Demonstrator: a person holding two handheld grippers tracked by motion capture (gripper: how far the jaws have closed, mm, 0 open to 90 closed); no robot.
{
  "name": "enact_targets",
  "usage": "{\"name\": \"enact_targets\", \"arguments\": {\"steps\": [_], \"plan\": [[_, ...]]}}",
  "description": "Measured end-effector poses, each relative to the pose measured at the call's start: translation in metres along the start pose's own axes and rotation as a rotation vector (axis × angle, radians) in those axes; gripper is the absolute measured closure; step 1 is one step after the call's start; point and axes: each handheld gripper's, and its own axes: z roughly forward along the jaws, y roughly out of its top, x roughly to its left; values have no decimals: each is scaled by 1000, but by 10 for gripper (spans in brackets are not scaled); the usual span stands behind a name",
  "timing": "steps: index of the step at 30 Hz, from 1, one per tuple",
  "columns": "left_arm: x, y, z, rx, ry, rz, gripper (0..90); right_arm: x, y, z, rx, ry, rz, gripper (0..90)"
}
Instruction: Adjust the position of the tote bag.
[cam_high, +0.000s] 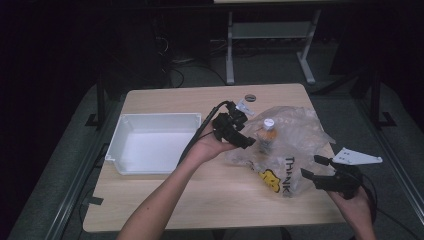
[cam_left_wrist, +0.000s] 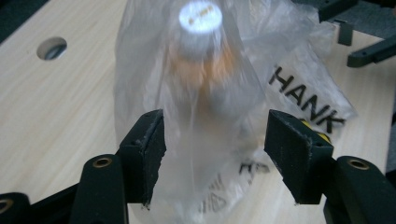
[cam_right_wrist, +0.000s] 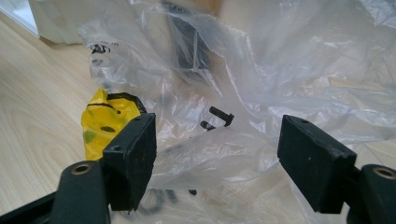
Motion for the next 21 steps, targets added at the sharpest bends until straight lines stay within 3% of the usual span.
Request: {"name": "enact_targets", "arguments": {"steps": [6, 13, 21], "plan": [[3, 15, 15, 5, 4, 9, 355, -2, 0, -2, -14, -4, 0, 282], [7, 18, 31, 28, -10, -17, 358, -3, -1, -4, -20, -3, 5, 283], [8, 18, 39, 50, -18, -20, 437, -3, -1, -5, -30, -7, 11, 285]]}}
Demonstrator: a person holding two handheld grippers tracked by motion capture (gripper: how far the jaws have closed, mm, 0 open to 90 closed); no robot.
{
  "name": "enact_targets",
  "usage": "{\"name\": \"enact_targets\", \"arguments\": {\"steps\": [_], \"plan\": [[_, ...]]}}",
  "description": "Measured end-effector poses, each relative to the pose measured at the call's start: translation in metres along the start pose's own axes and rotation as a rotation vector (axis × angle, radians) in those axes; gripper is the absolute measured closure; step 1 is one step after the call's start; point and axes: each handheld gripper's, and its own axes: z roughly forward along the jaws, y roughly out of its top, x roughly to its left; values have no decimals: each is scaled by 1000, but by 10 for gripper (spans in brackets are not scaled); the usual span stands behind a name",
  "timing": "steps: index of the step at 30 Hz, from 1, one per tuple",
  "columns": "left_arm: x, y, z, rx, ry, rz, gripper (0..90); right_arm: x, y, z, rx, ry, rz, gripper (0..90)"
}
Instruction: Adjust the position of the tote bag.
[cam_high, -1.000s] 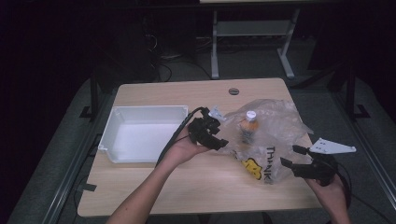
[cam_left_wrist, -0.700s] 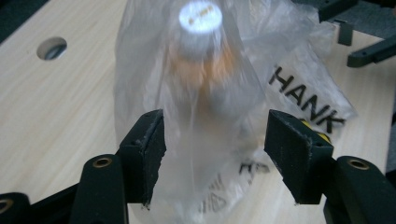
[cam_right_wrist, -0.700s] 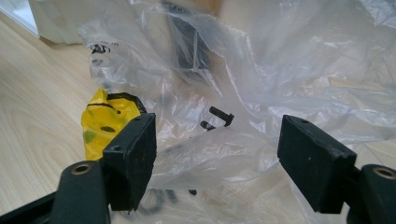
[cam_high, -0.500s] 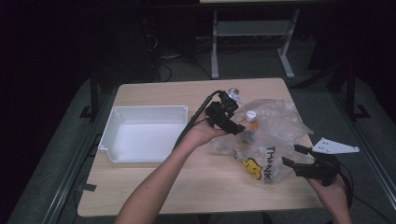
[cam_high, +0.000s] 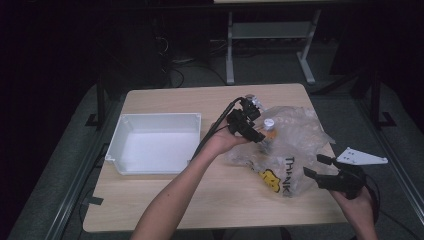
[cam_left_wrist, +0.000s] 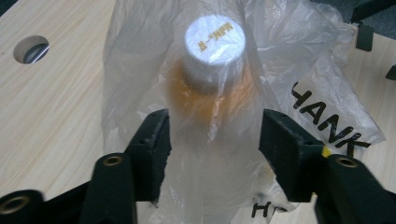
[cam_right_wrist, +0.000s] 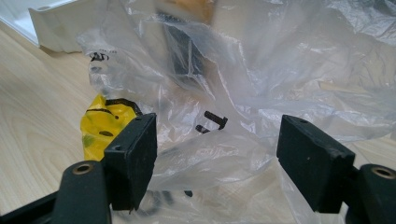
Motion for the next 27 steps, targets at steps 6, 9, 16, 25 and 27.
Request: {"name": "enact_targets", "arguments": {"steps": [6, 9, 16, 25, 27], "plan": [[-2, -1, 1, 3, 7, 9, 497, 1, 0, 1, 1, 1, -4, 284], [-1, -2, 1, 4, 6, 11, 537, 1, 0, 0, -1, 1, -2, 284], [1, -5, 1, 7, 8, 6, 586, 1, 0, 0, 0, 0, -4, 284], [2, -5, -1, 8, 14, 13, 658, 1, 0, 1, -1, 1, -2, 285], [2, -5, -1, 9, 16, 15, 678, 1, 0, 0, -1, 1, -2, 285]]}}
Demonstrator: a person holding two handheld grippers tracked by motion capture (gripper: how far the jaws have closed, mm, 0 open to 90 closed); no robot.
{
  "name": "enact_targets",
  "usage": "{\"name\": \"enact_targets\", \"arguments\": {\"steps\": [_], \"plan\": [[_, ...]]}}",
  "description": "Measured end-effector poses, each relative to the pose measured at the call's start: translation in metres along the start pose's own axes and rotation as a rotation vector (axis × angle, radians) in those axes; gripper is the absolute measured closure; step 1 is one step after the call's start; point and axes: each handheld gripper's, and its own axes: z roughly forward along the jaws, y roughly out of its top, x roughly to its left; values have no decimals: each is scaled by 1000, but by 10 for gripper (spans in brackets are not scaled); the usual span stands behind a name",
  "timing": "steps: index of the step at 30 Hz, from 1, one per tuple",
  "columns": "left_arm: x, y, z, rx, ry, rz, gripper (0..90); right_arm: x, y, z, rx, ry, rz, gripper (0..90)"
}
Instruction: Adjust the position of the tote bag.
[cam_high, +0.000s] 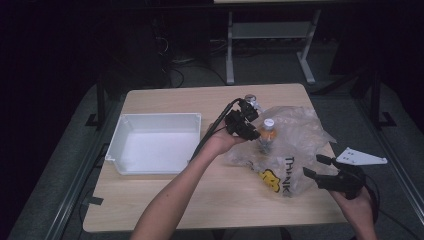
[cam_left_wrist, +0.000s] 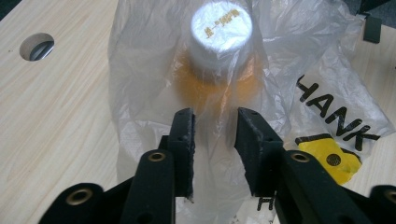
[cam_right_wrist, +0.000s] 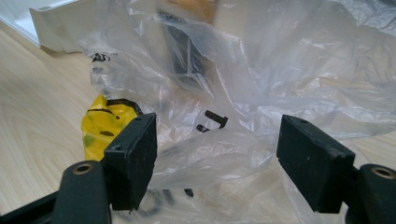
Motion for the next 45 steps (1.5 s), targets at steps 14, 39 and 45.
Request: {"name": "enact_targets", "arguments": {"steps": [14, 39, 45], "plan": [[0, -6, 4, -4, 2, 6, 887, 0, 0, 0, -2, -1, -2, 285], [7, -55, 18, 71, 40, -61, 896, 2, 0, 0, -3, -5, -7, 285], [7, -64, 22, 85, 37, -73, 896, 2, 0, 0, -2, -4, -7, 286]]}}
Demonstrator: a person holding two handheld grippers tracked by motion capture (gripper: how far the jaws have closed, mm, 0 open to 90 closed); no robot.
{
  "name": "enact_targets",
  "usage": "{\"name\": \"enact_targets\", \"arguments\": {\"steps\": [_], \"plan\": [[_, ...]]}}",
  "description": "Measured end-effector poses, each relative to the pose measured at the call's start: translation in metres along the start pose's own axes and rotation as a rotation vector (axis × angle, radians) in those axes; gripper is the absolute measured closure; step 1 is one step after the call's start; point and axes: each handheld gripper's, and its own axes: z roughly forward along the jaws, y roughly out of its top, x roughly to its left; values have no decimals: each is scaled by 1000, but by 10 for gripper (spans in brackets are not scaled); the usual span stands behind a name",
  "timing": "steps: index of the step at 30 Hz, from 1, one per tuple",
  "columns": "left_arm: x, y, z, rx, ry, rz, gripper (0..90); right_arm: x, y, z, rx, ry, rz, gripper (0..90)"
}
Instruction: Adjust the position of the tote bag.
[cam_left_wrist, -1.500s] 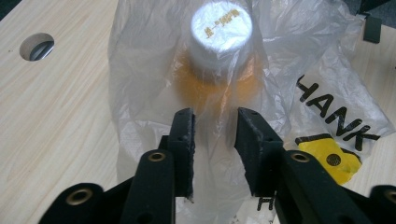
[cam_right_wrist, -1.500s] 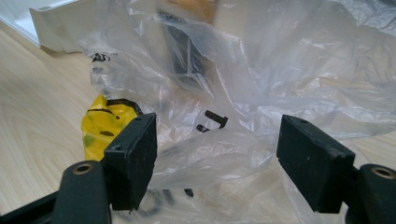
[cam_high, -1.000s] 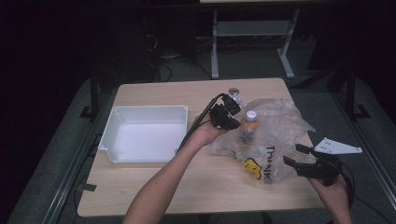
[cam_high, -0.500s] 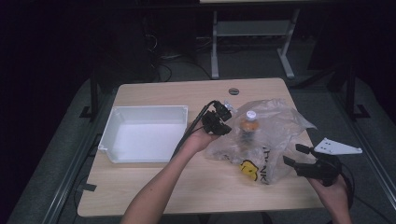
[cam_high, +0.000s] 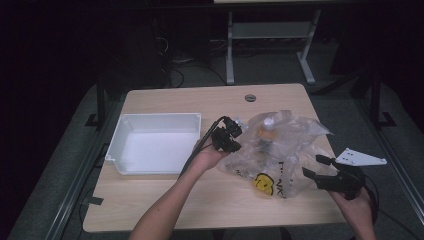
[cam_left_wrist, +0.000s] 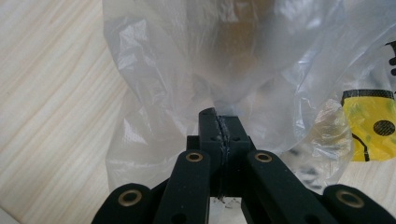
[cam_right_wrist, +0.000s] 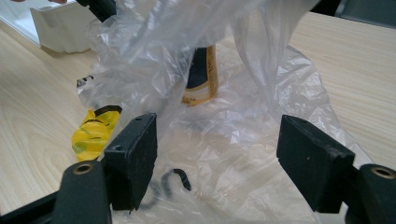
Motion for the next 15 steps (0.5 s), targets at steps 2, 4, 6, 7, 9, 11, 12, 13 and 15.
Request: {"name": "enact_targets", "arguments": {"steps": [2, 4, 6, 7, 9, 11, 12, 13, 15], "plan": [[0, -3, 2, -1, -2, -7, 895, 0, 0, 0, 0, 1, -1, 286], [0, -5, 3, 3, -8, -18, 895, 0, 0, 1, 1, 2, -3, 286], [1, -8, 5, 7, -9, -15, 895, 1, 0, 1, 0, 5, -5, 285], [1, -9, 6, 7, -10, -24, 894, 1, 0, 1, 1, 7, -5, 285], [1, -12, 8, 16, -14, -29, 893, 2, 0, 1, -1, 12, -4, 284], [1, -14, 10, 15, -18, -35, 892, 3, 1, 1, -4, 17, -11, 284], [1, -15, 11, 18, -18, -35, 892, 3, 1, 1, -6, 19, -14, 283], [1, -17, 11, 20, -18, -39, 892, 3, 1, 1, -8, 22, -20, 283], [2, -18, 13, 21, -20, -40, 889, 5, 2, 1, -2, 24, -19, 282]]}}
